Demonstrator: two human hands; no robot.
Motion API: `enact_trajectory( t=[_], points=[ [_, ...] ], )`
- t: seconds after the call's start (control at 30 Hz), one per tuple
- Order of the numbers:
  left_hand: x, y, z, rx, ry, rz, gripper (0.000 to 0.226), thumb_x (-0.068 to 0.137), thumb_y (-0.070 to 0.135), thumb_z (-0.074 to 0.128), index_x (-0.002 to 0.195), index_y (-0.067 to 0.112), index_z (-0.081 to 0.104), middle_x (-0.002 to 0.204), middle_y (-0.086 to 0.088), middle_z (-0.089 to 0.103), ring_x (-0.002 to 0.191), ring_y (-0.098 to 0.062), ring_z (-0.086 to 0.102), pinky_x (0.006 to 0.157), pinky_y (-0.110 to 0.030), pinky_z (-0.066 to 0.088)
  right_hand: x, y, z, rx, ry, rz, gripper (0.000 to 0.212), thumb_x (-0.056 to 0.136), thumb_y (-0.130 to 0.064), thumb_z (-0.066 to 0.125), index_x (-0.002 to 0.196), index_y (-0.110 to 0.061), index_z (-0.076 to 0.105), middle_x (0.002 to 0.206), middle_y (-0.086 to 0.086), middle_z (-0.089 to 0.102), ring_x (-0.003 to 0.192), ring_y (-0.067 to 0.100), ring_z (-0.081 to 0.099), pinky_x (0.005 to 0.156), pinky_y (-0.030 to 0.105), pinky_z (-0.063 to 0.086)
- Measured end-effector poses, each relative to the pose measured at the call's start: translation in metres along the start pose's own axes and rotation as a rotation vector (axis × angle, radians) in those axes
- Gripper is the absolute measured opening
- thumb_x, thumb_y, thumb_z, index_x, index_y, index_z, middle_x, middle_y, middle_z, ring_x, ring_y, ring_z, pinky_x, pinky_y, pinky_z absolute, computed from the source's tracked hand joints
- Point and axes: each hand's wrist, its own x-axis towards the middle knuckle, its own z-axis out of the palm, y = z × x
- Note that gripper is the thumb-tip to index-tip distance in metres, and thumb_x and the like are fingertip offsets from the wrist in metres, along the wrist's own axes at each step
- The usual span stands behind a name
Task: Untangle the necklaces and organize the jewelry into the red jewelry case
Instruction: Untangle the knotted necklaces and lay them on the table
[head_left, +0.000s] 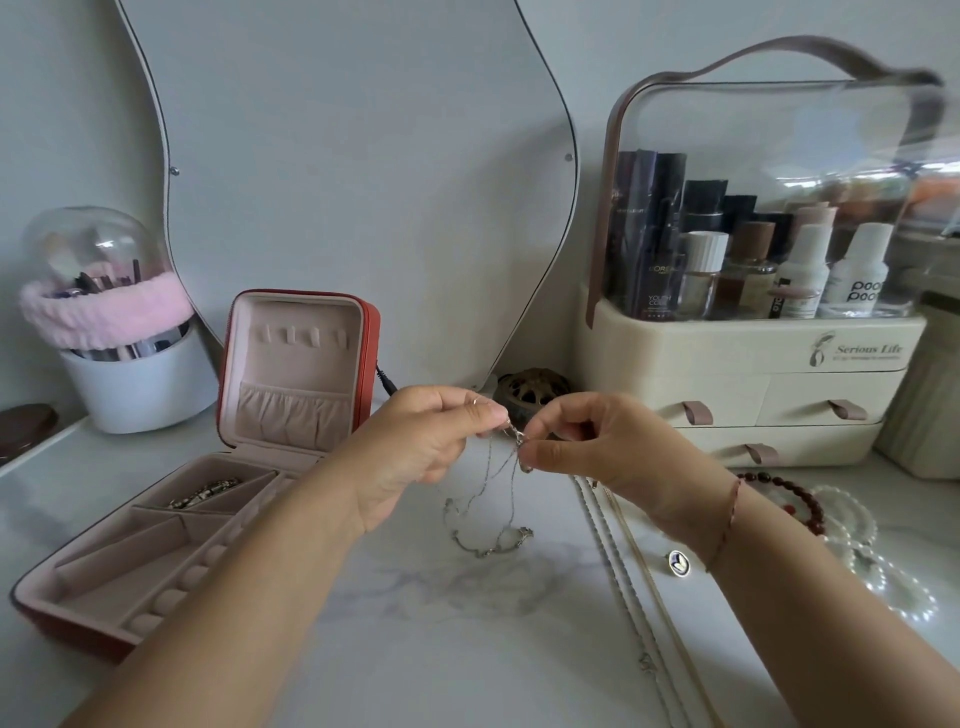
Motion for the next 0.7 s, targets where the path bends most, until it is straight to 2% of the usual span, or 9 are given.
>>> enact_trajectory(
  t=[0.1, 0.2, 0.27, 0.37, 0.47, 0.5, 0.57, 0.63, 0.7],
  points=[
    [0.001, 0.0008, -0.0033, -0.077, 0.013, 0.004, 0.02, 0.093, 0.017, 0.054, 0.077, 0.009, 0.06, 0.075, -0.004, 0.049, 0.04, -0.006, 0.02, 0.038, -0.016, 0.015, -0.0002, 0.0012, -0.0004, -0.024, 0.02, 0.013, 0.009, 0.074, -0.019, 0.078, 0.071, -0.016, 0.07, 0.063, 0.002, 0.027, 0.056, 0.01, 0.028, 0.058, 0.022, 0.027],
    [0.0016, 0.0022, -0.0043, -0.136, 0.027, -0.024, 0.021, 0.096, 0.015, 0.048, 0.081, 0.005, 0.059, 0.077, 0.002, 0.063, 0.037, -0.005, 0.021, 0.035, -0.016, 0.014, -0.0009, 0.0001, -0.0017, 0.009, 0.009, 0.018, 0.008, 0.077, -0.016, 0.076, 0.072, -0.014, 0.069, 0.066, 0.008, 0.04, 0.057, 0.01, 0.035, 0.056, 0.018, 0.031],
    [0.0016, 0.0009, -0.0033, -0.123, 0.04, -0.031, 0.018, 0.097, 0.016, 0.048, 0.086, 0.005, 0.058, 0.077, 0.001, 0.067, 0.037, -0.006, 0.019, 0.034, -0.015, 0.014, -0.0007, -0.0008, -0.0037, 0.062, 0.015, 0.015, 0.008, 0.078, -0.015, 0.073, 0.073, -0.013, 0.068, 0.064, 0.004, 0.048, 0.054, 0.005, 0.037, 0.051, 0.013, 0.031],
    [0.0005, -0.0014, -0.0025, -0.076, 0.052, -0.044, 0.016, 0.096, 0.021, 0.052, 0.086, 0.01, 0.059, 0.061, -0.002, 0.057, 0.039, -0.006, 0.017, 0.035, -0.015, 0.014, -0.0008, -0.0024, -0.0058, 0.128, 0.038, 0.02, 0.009, 0.082, -0.014, 0.07, 0.075, -0.01, 0.067, 0.048, -0.014, 0.048, 0.042, -0.001, 0.036, 0.044, 0.009, 0.028],
    [0.0015, -0.0009, -0.0038, -0.1, 0.073, -0.054, 0.013, 0.092, 0.022, 0.059, 0.082, 0.015, 0.062, 0.049, 0.005, 0.028, 0.041, -0.007, 0.014, 0.037, -0.016, 0.011, -0.001, -0.0025, -0.0051, 0.121, 0.063, 0.017, 0.011, 0.083, -0.014, 0.069, 0.083, -0.003, 0.07, 0.041, -0.016, 0.046, 0.037, 0.0, 0.035, 0.041, 0.007, 0.026],
    [0.0015, -0.0005, -0.0042, -0.117, 0.072, -0.047, 0.013, 0.09, 0.022, 0.061, 0.079, 0.017, 0.064, 0.05, 0.006, 0.023, 0.042, -0.007, 0.013, 0.038, -0.016, 0.01, -0.0009, -0.003, -0.0043, 0.114, 0.073, 0.013, 0.012, 0.082, -0.015, 0.07, 0.085, -0.003, 0.071, 0.044, -0.015, 0.048, 0.038, 0.0, 0.035, 0.042, 0.007, 0.027],
    [0.0009, 0.0006, -0.0042, -0.137, 0.061, -0.026, 0.013, 0.085, 0.024, 0.065, 0.073, 0.02, 0.067, 0.051, 0.008, 0.02, 0.043, -0.007, 0.013, 0.037, -0.015, 0.011, -0.0006, -0.0039, -0.0021, 0.096, 0.074, -0.006, 0.012, 0.078, -0.018, 0.074, 0.084, -0.009, 0.074, 0.057, -0.002, 0.055, 0.045, -0.001, 0.039, 0.047, 0.007, 0.031],
    [-0.0011, 0.003, -0.0033, -0.151, 0.037, -0.006, 0.011, 0.078, 0.029, 0.067, 0.072, 0.019, 0.069, 0.049, 0.009, 0.02, 0.042, -0.006, 0.013, 0.038, -0.016, 0.01, 0.0, -0.0031, 0.0001, 0.083, 0.051, -0.008, 0.017, 0.068, -0.028, 0.078, 0.081, -0.016, 0.076, 0.07, 0.013, 0.065, 0.06, 0.004, 0.052, 0.059, 0.012, 0.042],
    [-0.0028, 0.0051, -0.0025, -0.169, 0.007, 0.017, 0.013, 0.073, 0.031, 0.068, 0.073, 0.019, 0.07, 0.047, 0.011, 0.022, 0.042, -0.006, 0.014, 0.039, -0.018, 0.009, 0.0011, -0.0009, 0.002, 0.105, 0.031, -0.004, 0.026, 0.06, -0.034, 0.077, 0.079, -0.018, 0.076, 0.083, 0.014, 0.072, 0.073, 0.011, 0.062, 0.075, 0.02, 0.051]
  ],
)
